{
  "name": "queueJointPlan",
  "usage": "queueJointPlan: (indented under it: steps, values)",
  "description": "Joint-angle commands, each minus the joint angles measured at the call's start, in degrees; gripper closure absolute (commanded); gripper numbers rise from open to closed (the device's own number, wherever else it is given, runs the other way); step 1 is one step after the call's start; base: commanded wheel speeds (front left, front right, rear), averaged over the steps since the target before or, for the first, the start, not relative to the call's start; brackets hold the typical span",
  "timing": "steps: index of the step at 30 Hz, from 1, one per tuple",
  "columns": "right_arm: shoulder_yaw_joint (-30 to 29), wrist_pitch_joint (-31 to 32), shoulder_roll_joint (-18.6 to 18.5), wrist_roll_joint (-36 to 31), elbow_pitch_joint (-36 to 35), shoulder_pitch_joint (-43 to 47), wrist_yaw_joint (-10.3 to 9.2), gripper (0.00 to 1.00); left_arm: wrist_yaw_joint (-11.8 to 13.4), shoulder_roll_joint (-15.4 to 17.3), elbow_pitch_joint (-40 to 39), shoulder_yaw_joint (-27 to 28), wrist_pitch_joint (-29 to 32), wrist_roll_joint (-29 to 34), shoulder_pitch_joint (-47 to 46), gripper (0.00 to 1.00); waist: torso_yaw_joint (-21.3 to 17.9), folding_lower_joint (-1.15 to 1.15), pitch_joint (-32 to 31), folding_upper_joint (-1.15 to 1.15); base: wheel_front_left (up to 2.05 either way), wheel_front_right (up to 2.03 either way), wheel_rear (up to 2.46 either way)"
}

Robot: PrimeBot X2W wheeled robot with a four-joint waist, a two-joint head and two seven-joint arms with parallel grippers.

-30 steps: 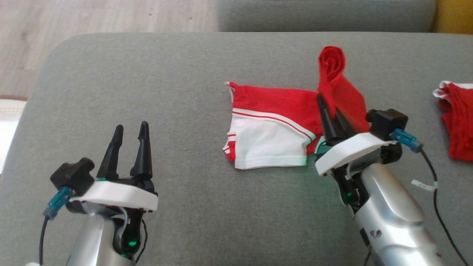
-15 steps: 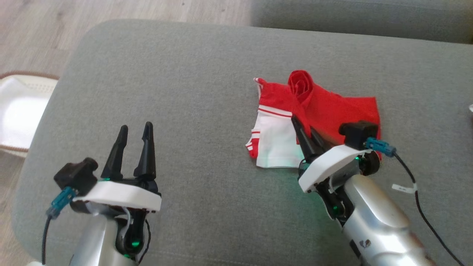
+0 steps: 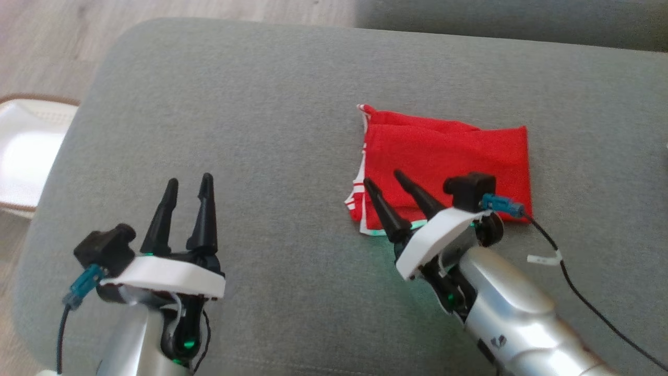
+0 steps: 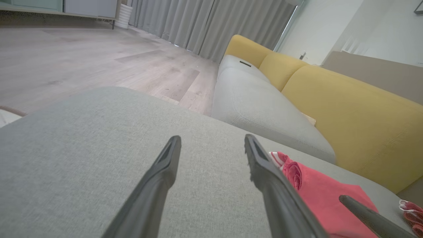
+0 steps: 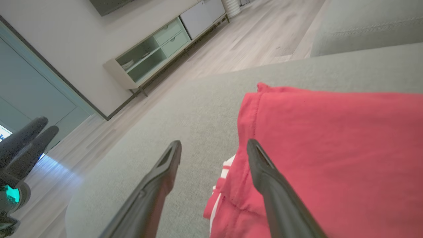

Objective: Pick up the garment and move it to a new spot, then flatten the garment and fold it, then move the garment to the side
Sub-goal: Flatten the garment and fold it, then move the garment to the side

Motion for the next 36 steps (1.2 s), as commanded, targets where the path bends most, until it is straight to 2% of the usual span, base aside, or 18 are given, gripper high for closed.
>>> queueJointPlan:
  steps: [1,6,13,19,23,31,36]
  values:
    - [0.38,-1.17,0.90,0.28,-1.58,-2.58,-0.05,0.00,-0.24,0.66,-1.99,2.11,-0.34,0.03,-2.45,0.00,-1.13,0.00,-0.30,0.00,0.00,0.00,0.00]
    - [-2.22,-4.11,0.91,-3.00,-0.56,-5.35,-0.05,0.00,-0.26,0.66,-3.21,2.87,-0.34,0.51,-2.56,0.00,-5.05,0.00,-0.45,0.00,0.00,0.00,0.00]
    - [-14.66,-6.13,0.58,-18.31,-0.16,-6.47,-0.05,0.00,0.00,0.66,-6.38,4.01,-0.34,0.74,-3.65,0.00,-10.15,0.00,-0.25,0.00,0.00,0.00,0.00]
    - [-29.20,-6.24,-0.52,-28.26,-9.49,-0.86,-0.05,0.00,0.43,0.66,-8.15,5.24,-0.34,0.81,-4.49,0.00,-12.72,0.00,-0.07,0.00,0.00,0.00,0.00]
    - [-35.25,-6.24,-0.12,-33.36,-15.71,4.21,-0.05,0.00,0.57,0.66,-8.42,5.57,-0.34,1.04,-3.93,0.00,-13.64,0.00,-0.26,0.00,0.00,0.00,0.00]
    - [-38.86,-6.25,0.81,-35.87,-20.87,10.54,-0.05,0.00,0.93,0.66,-8.06,5.39,-0.34,1.19,-1.13,0.00,-14.78,0.00,-0.32,0.00,0.00,0.00,0.00]
    - [-38.37,-6.25,0.88,-33.66,-22.23,12.01,-0.05,0.00,1.05,0.66,-8.34,5.19,-0.34,1.27,-0.03,0.00,-14.89,0.00,0.14,0.00,0.00,0.00,0.00]
